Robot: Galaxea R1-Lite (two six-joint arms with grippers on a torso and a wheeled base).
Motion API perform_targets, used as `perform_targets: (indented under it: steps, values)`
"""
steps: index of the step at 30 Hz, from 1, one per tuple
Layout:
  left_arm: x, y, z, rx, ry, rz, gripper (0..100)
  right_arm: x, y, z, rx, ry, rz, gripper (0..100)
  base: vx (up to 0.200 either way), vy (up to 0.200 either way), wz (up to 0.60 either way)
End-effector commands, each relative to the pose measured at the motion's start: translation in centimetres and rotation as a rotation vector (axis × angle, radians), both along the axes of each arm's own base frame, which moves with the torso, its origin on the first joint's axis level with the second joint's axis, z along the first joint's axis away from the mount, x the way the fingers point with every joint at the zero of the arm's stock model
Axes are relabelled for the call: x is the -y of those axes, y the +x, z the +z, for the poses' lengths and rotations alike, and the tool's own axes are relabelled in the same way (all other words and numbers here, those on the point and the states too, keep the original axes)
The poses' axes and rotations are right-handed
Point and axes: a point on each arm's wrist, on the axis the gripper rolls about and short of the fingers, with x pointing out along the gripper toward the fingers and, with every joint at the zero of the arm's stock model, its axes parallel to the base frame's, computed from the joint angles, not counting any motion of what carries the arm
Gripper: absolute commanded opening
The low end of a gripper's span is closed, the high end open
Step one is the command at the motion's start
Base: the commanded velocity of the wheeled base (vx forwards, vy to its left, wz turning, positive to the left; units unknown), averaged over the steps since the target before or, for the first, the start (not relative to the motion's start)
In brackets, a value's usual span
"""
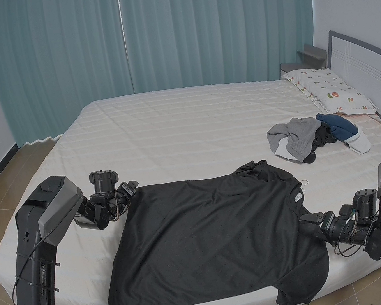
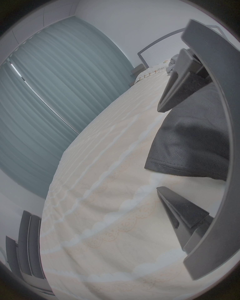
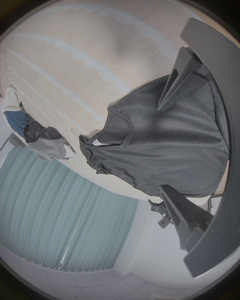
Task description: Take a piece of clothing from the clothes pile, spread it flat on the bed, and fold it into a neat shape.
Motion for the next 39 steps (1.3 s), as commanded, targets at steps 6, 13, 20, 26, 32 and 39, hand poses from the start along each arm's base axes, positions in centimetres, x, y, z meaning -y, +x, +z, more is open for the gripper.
perform_targets:
  steps: [6, 13, 20, 26, 32, 39]
  values:
    - [-0.1, 0.5, 0.1, 0.016, -0.007, 0.007, 0, 0.0, 0.0, 0.1, 0.012, 0.001, 0.0, 100, 0.0, 0.0, 0.0]
    - [-1.5, 1.0, 0.6, 0.063, -0.007, 0.042, 0, 0.0, 0.1, 0.2, 0.013, 0.001, -0.002, 100, 0.0, 0.0, 0.0]
    - [-1.6, 1.3, 0.7, 0.132, -0.007, 0.051, 0, 0.0, 0.0, 0.1, 0.011, -0.001, -0.001, 100, 0.0, 0.0, 0.0]
    - [-2.9, 1.7, 0.4, 0.141, 0.014, 0.073, 0, 0.0, 0.0, 0.1, 0.011, -0.001, -0.002, 100, 0.0, 0.0, 0.0]
    - [-4.0, 2.0, 0.0, 0.145, 0.033, 0.085, 0, 0.1, 0.1, 0.3, 0.018, -0.002, -0.007, 100, 0.0, 0.0, 0.0]
    - [-4.5, 2.1, 0.0, 0.146, 0.033, 0.094, 0, 0.2, 0.1, 0.4, 0.024, -0.001, -0.013, 100, 0.0, 0.0, 0.0]
